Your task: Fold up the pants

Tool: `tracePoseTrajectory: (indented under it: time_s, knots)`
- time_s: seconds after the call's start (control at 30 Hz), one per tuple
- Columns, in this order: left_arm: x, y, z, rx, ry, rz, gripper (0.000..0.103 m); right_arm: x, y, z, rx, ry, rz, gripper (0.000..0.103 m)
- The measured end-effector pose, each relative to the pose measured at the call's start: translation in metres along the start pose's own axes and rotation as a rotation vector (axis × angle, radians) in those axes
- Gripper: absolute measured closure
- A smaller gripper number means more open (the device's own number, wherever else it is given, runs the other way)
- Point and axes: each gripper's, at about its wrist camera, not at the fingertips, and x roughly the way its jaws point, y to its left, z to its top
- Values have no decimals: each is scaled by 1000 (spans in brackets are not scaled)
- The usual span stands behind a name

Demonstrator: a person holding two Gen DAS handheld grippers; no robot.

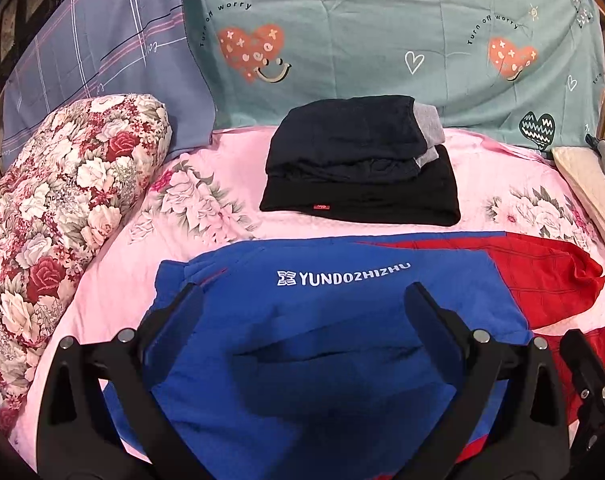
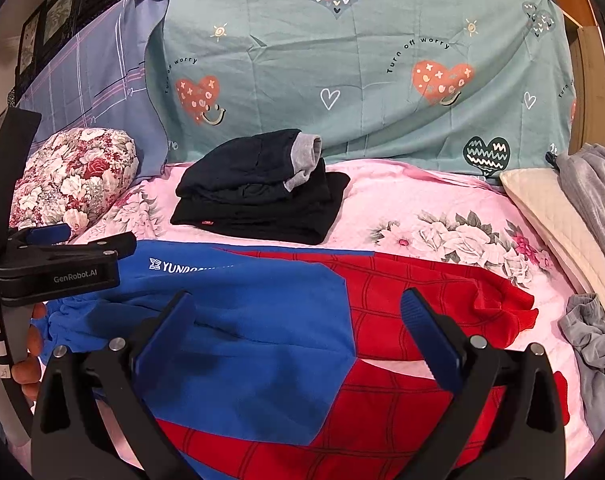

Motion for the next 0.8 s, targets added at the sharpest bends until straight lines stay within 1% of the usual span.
tracePoseTrajectory:
  time_s: [0.53, 0.8]
  knots:
    - [2, -5, -1, 8, 21, -4, 2, -1, 2, -1, -10, 0, 18, 1]
    - [-1, -6, -1, 12, 17, -2, 2, -1, 4, 1, -12, -3, 16, 1]
